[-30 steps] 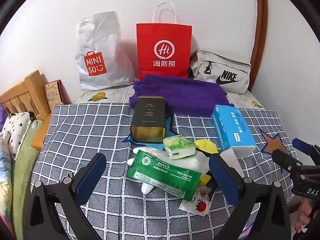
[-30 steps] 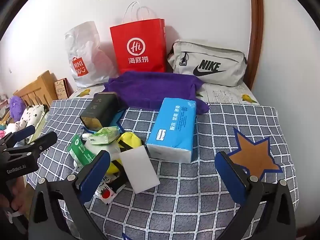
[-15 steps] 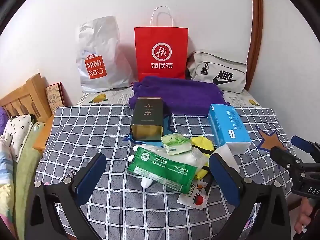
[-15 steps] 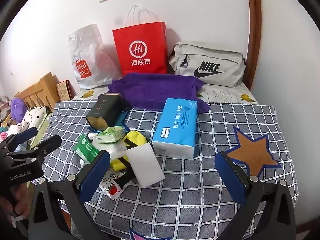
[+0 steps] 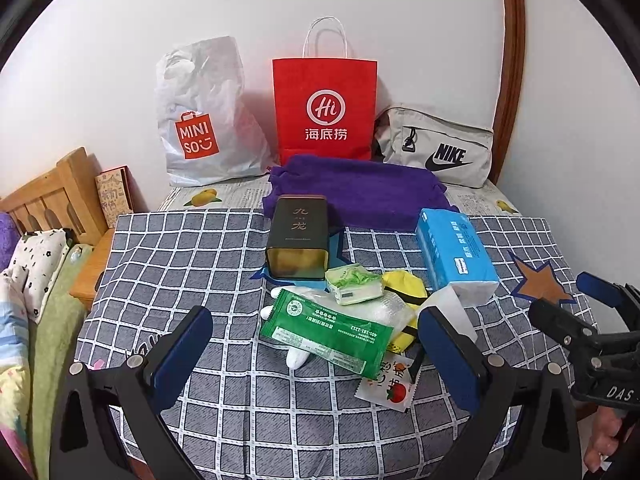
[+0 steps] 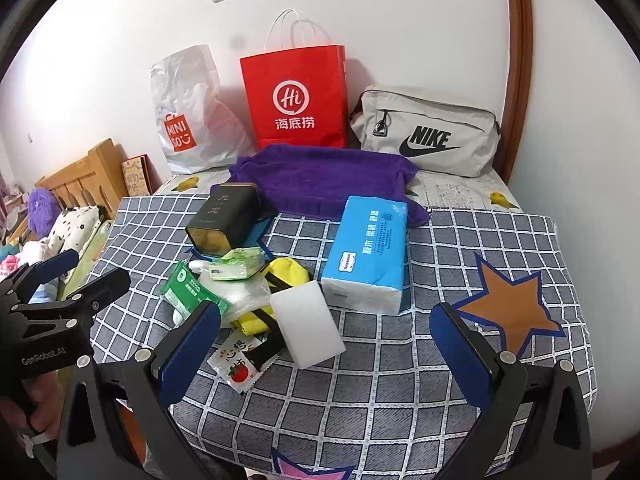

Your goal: Organize soft objects

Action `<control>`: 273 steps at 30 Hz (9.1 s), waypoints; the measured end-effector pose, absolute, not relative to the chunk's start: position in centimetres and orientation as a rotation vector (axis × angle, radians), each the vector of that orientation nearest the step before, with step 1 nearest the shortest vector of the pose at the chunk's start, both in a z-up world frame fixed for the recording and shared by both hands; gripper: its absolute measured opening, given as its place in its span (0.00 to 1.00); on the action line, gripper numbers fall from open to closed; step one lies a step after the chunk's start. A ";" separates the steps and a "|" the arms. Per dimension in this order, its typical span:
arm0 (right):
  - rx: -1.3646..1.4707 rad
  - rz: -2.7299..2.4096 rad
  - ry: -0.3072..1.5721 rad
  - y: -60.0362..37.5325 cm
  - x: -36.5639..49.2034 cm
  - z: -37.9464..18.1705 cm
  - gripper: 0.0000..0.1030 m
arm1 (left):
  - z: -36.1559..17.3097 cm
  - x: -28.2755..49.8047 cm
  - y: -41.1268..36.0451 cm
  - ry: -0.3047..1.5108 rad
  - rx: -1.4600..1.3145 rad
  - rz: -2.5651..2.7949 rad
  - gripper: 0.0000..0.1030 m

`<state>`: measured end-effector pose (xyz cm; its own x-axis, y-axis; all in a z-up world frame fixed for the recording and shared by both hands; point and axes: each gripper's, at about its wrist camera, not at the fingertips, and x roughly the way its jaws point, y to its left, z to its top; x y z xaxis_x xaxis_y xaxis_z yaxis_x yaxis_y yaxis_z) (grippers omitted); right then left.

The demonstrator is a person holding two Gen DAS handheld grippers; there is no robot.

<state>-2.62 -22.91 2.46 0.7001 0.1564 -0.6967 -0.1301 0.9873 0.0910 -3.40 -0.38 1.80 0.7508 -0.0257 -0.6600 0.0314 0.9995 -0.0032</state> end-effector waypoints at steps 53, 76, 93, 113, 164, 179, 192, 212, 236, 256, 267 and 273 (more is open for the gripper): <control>0.032 0.162 0.765 -22.5 -3.3 3.1 1.00 | 2.2 -4.0 0.3 0.717 0.007 -0.033 1.00; 0.028 0.171 0.765 -22.6 -2.8 2.7 1.00 | 2.0 -3.7 -0.1 0.726 0.004 -0.040 1.00; 0.041 0.210 0.855 -23.0 0.1 -2.7 1.00 | -3.6 -0.9 0.8 0.852 -0.010 -0.065 0.99; 0.028 0.319 0.968 -21.4 5.2 -10.3 0.80 | -9.0 2.0 2.8 0.940 -0.182 -0.163 0.99; 0.011 0.377 0.917 -22.8 3.6 -8.5 0.50 | -9.1 3.8 3.3 0.937 -0.326 -0.192 0.28; -0.006 0.369 0.896 -22.5 2.5 -7.1 0.50 | -9.4 2.2 3.2 0.956 -0.283 -0.183 0.57; 0.008 0.392 0.890 -22.5 1.6 -7.4 0.50 | -10.6 1.2 0.5 1.046 -0.157 -0.054 0.60; 0.019 0.420 0.887 -22.2 2.3 -6.9 0.50 | -8.0 1.9 2.5 1.000 -0.101 -0.022 0.41; -0.036 0.324 0.848 -23.0 10.8 -1.3 0.50 | -1.8 10.9 6.1 0.919 -0.151 -0.084 0.41; -0.005 0.216 0.860 -27.1 23.6 -0.4 0.50 | -2.1 24.1 4.9 0.959 -0.107 -0.147 0.41; 0.000 0.221 0.918 -27.1 30.2 -2.5 0.50 | -3.4 30.7 3.2 1.020 -0.040 -0.162 0.41; -0.020 0.216 0.983 -26.4 34.0 -4.8 0.50 | -4.9 34.2 2.4 1.067 -0.028 -0.186 0.41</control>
